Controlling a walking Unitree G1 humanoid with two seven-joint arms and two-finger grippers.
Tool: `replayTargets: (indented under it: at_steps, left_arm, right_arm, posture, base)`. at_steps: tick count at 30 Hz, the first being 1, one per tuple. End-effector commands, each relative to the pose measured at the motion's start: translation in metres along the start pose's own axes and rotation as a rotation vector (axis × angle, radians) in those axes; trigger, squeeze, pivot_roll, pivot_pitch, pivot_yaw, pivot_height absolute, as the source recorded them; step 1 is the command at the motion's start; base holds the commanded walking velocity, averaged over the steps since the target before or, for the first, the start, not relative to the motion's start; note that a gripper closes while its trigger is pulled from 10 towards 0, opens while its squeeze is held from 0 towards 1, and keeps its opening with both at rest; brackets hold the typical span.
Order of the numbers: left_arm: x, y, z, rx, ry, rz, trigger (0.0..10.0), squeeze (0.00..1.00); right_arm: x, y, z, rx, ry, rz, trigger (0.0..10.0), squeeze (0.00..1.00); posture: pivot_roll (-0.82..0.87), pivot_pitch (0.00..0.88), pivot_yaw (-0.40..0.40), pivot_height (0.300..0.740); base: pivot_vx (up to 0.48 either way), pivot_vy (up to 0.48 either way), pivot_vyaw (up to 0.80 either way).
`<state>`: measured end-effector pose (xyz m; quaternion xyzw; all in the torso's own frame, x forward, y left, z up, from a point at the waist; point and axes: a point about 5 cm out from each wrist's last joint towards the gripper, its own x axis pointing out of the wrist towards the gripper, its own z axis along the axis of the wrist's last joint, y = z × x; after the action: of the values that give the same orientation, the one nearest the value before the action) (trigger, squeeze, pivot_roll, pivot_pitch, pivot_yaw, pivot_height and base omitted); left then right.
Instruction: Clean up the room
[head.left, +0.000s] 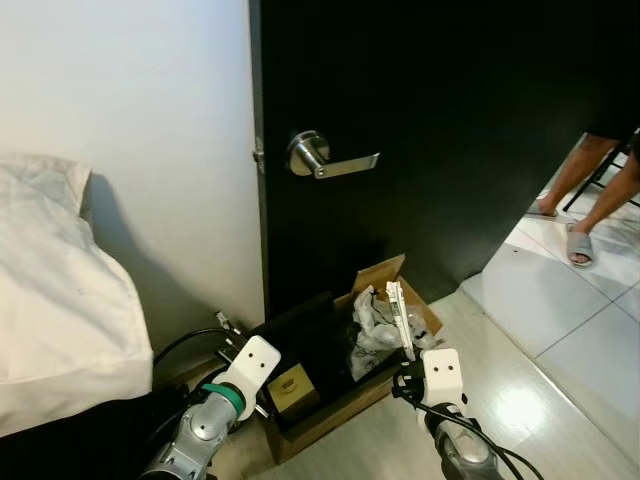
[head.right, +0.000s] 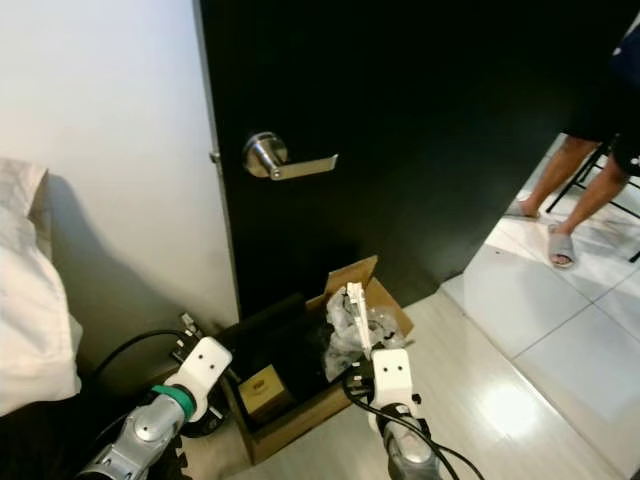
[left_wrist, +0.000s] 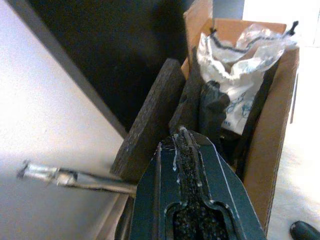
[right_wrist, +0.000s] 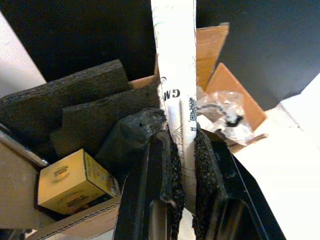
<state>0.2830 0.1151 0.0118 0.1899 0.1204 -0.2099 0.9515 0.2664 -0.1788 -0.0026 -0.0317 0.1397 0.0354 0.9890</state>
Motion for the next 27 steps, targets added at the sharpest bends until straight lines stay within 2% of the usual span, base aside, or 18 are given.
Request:
replayTargets:
  at_steps: [1, 10, 27]
  left_arm:
    - [-0.0007, -0.0012, -0.0047, -0.032, 0.029, -0.002, 10.0, 0.00]
    - [0.0006, 0.0034, -0.0019, -0.029, 0.018, 0.041, 10.0, 0.00]
    - [-0.0006, 0.0051, -0.0026, -0.021, 0.013, 0.050, 10.0, 0.00]
  right_arm:
    - [-0.0035, -0.0035, -0.0061, 0.005, 0.025, -0.015, 10.0, 0.00]
    - [-0.0040, -0.0029, -0.0065, 0.005, 0.024, -0.015, 10.0, 0.00]
    - [-0.0039, -0.0021, -0.0067, 0.004, 0.027, -0.012, 10.0, 0.00]
  posture:
    - [-0.07, 0.024, 0.025, 0.726]
    - [-0.07, 0.026, 0.026, 0.726]
    - [-0.07, 0.026, 0.025, 0.726]
  base:
    - [0.000, 0.000, 0.00]
    - [0.000, 0.000, 0.00]
    - [0.000, -0.048, 0.00]
